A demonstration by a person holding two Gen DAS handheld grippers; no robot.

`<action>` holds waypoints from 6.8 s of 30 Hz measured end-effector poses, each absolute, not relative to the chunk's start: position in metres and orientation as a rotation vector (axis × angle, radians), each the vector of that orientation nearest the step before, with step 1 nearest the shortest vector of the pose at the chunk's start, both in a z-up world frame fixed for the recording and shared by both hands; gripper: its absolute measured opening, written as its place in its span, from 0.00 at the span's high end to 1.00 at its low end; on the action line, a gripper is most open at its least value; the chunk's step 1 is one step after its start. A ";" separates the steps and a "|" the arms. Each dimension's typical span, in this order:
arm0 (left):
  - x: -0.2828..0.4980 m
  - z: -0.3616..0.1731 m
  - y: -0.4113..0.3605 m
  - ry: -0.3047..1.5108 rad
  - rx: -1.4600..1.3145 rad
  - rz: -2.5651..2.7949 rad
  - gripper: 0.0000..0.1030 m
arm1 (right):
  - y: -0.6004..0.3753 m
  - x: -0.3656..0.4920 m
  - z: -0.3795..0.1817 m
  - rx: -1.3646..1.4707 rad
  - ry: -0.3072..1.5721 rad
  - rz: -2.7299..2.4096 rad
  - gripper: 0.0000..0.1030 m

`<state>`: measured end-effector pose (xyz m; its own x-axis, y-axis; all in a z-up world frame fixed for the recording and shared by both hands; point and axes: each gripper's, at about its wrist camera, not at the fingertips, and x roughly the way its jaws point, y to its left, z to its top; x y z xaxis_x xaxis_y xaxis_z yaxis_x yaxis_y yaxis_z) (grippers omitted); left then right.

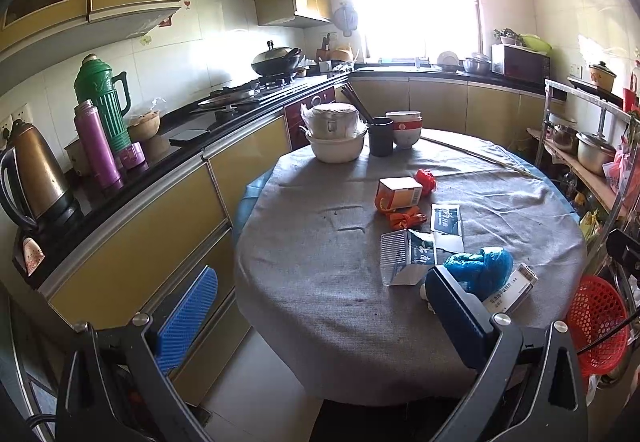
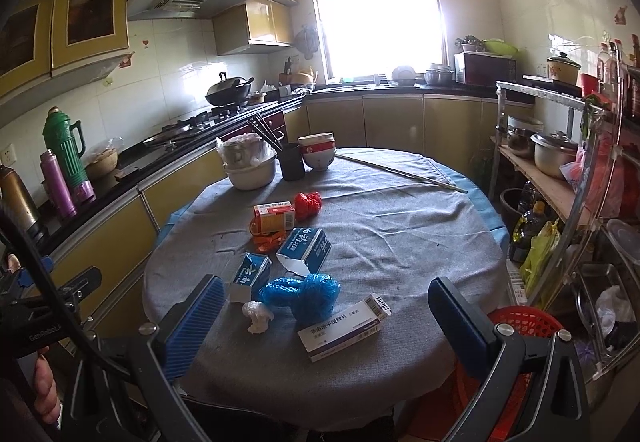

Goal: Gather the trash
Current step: 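Move both tools toward the white tissue ball and blue plastic bag, then grasp the white tissue ball with the left tool while the right tool grasps the blue bag, then carry both items to the red basket and open both tools to drop them, then return both tools to the table and position the right tool over the white medicine box, then grasp the white medicine box with the right tool while the left tool pulls the clear tray from its carton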

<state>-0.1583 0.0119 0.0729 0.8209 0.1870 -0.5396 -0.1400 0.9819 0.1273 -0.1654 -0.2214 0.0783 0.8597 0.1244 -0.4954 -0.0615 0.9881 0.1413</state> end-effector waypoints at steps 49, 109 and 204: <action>-0.041 -0.035 -0.006 0.963 0.015 0.020 0.00 | -0.281 -0.041 -0.075 0.535 1.016 0.154 0.22; -0.026 -0.010 -0.239 1.000 0.194 -0.715 0.65 | -0.463 -0.127 -0.033 0.676 0.645 0.001 0.60; 0.057 -0.073 0.054 1.168 -0.402 -0.199 0.24 | -0.188 -0.001 -0.081 0.028 1.076 0.218 0.46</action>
